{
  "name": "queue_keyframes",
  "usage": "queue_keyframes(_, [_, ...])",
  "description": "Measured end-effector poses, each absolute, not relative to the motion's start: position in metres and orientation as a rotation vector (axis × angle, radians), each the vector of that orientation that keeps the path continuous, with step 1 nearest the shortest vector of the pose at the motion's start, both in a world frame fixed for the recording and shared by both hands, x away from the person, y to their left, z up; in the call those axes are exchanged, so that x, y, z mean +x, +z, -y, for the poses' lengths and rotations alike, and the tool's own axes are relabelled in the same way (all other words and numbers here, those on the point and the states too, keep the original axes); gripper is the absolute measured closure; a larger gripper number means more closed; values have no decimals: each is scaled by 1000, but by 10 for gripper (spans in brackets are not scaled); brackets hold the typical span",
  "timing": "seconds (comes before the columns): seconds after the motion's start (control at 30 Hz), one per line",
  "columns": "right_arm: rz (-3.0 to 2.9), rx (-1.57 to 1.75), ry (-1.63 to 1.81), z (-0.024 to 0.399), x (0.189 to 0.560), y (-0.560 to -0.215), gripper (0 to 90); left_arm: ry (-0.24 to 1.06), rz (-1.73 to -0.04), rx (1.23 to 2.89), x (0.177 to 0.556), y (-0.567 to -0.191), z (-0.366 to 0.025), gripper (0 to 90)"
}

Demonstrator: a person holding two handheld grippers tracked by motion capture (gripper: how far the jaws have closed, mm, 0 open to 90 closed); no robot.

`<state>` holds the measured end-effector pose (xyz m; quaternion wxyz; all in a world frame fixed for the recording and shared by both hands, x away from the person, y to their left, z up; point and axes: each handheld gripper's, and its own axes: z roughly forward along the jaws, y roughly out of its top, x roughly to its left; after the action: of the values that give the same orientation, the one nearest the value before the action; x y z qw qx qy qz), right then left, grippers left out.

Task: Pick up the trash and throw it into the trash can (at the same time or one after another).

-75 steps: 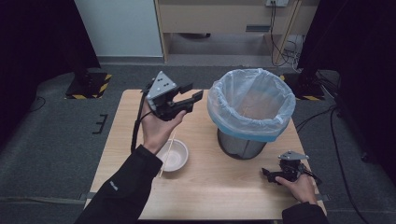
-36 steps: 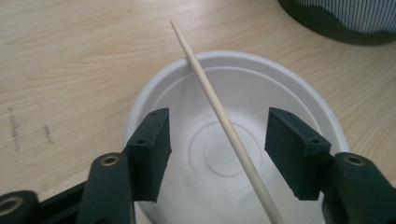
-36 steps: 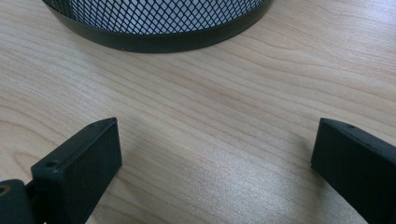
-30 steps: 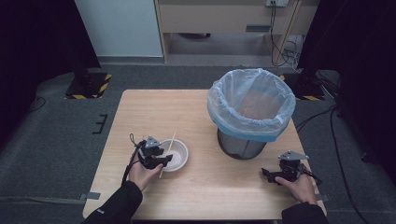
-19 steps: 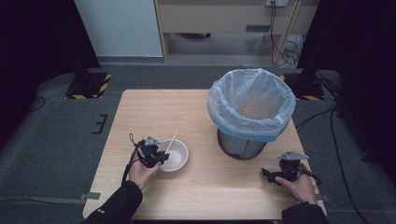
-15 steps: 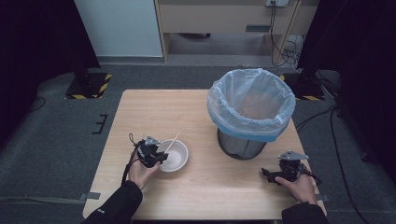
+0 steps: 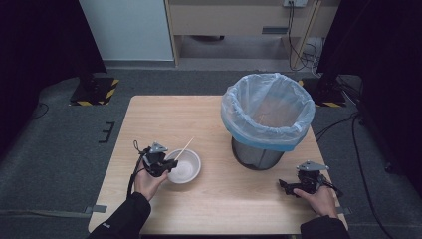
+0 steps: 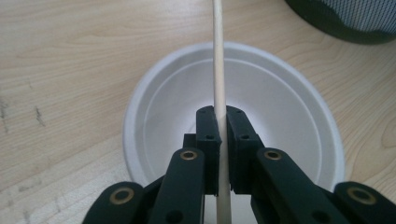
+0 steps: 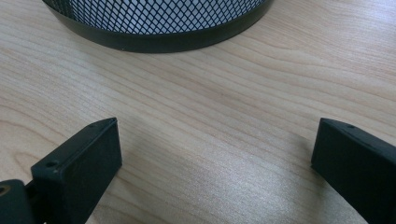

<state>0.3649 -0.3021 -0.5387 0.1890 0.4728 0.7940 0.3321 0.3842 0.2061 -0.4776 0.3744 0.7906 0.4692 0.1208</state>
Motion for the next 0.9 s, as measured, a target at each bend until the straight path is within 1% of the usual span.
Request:
queue_keyframes(0.27, [-2233,1329,934,302,365,-539,18,326,-1184,1970,382,-466,-212,848])
queue_keyframes(0.47, [-2233,1330,934,302,365,-539,18,357,-1149,1916,379,-450,-215,848])
queue_keyframes(0.87, [-2233,1330,934,302,365,-539,18,413,-1080,1786,370,-410,-225,848])
queue_keyframes(0.9, [-2233,1330,934,302,365,-539,18,424,-1066,1762,368,-402,-226,848])
